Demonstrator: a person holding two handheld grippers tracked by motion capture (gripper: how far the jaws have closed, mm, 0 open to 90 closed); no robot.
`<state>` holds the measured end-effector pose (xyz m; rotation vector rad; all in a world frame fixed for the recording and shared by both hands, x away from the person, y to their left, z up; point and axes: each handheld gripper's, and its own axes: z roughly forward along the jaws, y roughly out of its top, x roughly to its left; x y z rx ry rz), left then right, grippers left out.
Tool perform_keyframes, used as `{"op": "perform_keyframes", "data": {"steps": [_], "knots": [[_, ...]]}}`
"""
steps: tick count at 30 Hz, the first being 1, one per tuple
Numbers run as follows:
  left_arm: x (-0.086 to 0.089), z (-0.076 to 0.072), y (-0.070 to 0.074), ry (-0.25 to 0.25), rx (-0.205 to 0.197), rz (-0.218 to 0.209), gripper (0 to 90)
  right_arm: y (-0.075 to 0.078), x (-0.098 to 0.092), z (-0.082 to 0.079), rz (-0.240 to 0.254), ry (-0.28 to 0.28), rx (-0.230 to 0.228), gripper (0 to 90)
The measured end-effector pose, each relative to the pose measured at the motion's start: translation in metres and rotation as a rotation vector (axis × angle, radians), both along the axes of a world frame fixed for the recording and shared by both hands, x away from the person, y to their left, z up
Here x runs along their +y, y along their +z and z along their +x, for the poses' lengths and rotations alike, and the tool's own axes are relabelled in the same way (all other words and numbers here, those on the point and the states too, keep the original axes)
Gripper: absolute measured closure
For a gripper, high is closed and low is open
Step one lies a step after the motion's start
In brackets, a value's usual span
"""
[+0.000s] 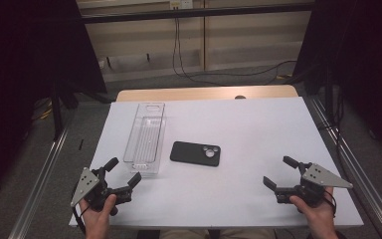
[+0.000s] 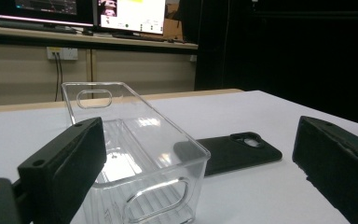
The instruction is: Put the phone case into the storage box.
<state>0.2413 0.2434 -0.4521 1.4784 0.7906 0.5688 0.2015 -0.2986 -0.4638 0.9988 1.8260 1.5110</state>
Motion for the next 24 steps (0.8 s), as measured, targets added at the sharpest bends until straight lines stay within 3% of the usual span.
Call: {"op": "perform_keyframes", "data": {"steps": [11,17,24], "knots": [[-0.003,0.005,-0.002,0.011,0.017,0.005,2.9,0.002,0.015,0.007,-0.001,0.046,0.003,2.1],[-0.005,0.004,-0.003,-0.018,0.023,0.017,2.0,0.007,0.026,0.014,-0.006,0.06,0.009,3.4],[-0.004,0.003,-0.002,-0.009,0.01,0.027,2.1,0.011,0.04,0.025,-0.008,0.1,0.011,3.5]]}}
